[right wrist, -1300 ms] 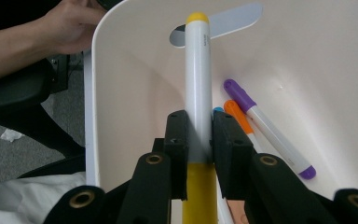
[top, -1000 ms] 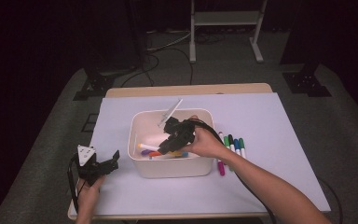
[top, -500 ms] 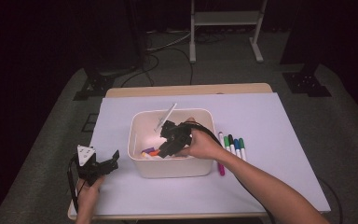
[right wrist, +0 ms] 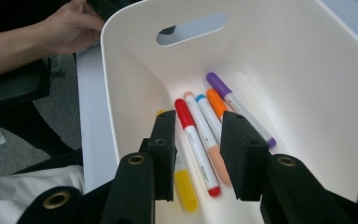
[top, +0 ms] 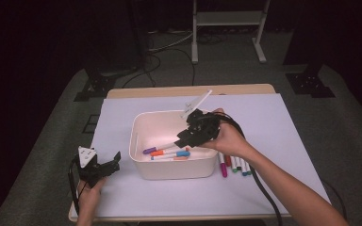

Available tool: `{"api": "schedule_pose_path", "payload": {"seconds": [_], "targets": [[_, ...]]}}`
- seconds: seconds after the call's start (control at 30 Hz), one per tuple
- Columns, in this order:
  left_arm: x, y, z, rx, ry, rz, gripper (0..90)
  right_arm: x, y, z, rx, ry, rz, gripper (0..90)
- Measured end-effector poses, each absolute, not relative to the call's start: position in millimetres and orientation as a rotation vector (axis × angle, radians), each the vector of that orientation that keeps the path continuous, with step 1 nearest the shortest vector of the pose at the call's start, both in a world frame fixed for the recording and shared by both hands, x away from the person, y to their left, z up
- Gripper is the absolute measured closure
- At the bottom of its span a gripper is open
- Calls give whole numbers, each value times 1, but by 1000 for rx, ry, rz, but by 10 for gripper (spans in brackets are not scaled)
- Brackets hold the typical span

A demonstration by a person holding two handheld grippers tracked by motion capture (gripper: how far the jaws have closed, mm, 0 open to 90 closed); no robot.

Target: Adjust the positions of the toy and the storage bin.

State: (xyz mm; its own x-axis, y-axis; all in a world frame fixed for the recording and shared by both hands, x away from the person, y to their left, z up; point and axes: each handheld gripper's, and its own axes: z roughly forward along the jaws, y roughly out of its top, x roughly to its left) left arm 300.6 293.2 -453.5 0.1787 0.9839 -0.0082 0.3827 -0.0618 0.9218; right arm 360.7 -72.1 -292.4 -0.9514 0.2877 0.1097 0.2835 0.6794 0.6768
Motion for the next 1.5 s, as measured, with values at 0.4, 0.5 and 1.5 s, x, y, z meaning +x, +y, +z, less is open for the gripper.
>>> {"api": "schedule_pose_path", "payload": {"seconds": [0.4,0.5,1.5], "targets": [[300,293,-453,1603,1336,887,0,352,-153,-283,688,2746,1196,591],[301,293,-454,1606,1332,890,0,350,-172,-284,735,2710,1210,584],[301,293,-454,1601,1334,893,0,362,-264,-411,1234,2597,993,568]]}}
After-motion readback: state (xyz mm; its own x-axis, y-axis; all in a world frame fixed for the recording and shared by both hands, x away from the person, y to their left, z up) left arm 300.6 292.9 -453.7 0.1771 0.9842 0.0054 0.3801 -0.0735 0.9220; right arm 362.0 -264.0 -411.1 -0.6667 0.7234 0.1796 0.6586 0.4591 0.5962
